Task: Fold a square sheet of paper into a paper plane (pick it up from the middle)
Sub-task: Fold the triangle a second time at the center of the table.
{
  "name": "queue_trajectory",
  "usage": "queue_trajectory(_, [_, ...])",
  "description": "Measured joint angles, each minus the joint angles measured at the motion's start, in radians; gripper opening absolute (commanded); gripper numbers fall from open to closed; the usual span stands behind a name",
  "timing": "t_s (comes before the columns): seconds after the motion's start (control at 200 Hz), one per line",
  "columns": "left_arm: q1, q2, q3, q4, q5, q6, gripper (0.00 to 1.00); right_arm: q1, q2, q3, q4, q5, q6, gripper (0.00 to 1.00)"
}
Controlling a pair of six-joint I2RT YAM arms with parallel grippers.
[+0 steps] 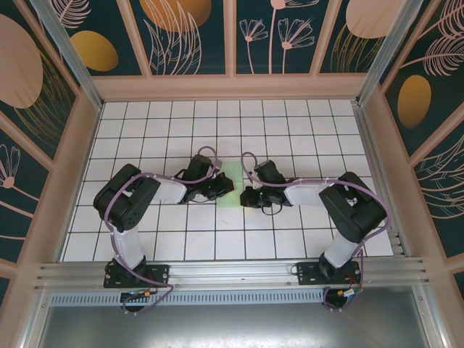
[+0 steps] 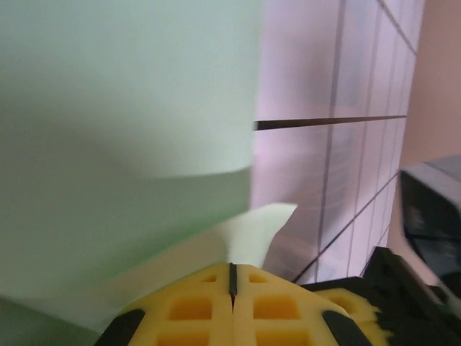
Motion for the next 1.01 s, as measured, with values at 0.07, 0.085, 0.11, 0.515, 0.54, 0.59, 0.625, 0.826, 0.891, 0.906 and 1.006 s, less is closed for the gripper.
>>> queue_trajectory(0.07, [0.000,-0.040,-0.005,0.003,-0.006,0.023,0.09,0.000,0.002,0.006,-0.008,0.000,0.000,0.00])
queue_trajectory(0.085, [0.000,-0.048,-0.006,0.005,-0.006,0.026,0.09,0.000,0.002,0.007,-0.010,0.000,0.000,0.00])
queue_trajectory(0.11, [0.000,-0.061,-0.009,0.009,-0.007,0.031,0.09,0.000,0.004,0.010,-0.013,0.000,0.000,0.00])
queue_trajectory(0.515, [-0.079,-0.056,-0.009,-0.075,-0.083,0.113,0.04,0.000,0.017,0.032,-0.046,-0.004,0.000,0.00])
queue_trajectory(0.54, [-0.080,-0.051,-0.007,-0.081,-0.086,0.116,0.04,0.000,0.017,0.032,-0.047,-0.004,0.000,0.00])
queue_trajectory(0.59, [-0.081,-0.040,-0.004,-0.091,-0.090,0.119,0.03,0.000,0.017,0.034,-0.049,-0.004,0.000,0.00])
queue_trajectory(0.625, [-0.080,-0.031,-0.002,-0.097,-0.097,0.119,0.02,0.000,0.017,0.034,-0.050,-0.004,0.000,0.00])
queue_trajectory(0.826, [-0.081,-0.011,0.020,-0.146,-0.133,0.123,0.01,0.000,0.019,0.039,-0.059,-0.003,0.000,0.00])
queue_trajectory(0.891, [-0.085,-0.011,0.032,-0.168,-0.145,0.127,0.00,0.001,0.020,0.040,-0.062,0.000,0.000,0.00])
queue_trajectory(0.906, [-0.085,-0.011,0.035,-0.174,-0.148,0.128,0.00,0.001,0.020,0.040,-0.063,0.000,-0.001,0.00])
queue_trajectory(1.006, [-0.086,-0.011,0.053,-0.211,-0.161,0.140,0.00,0.001,0.020,0.042,-0.068,0.002,-0.003,0.00])
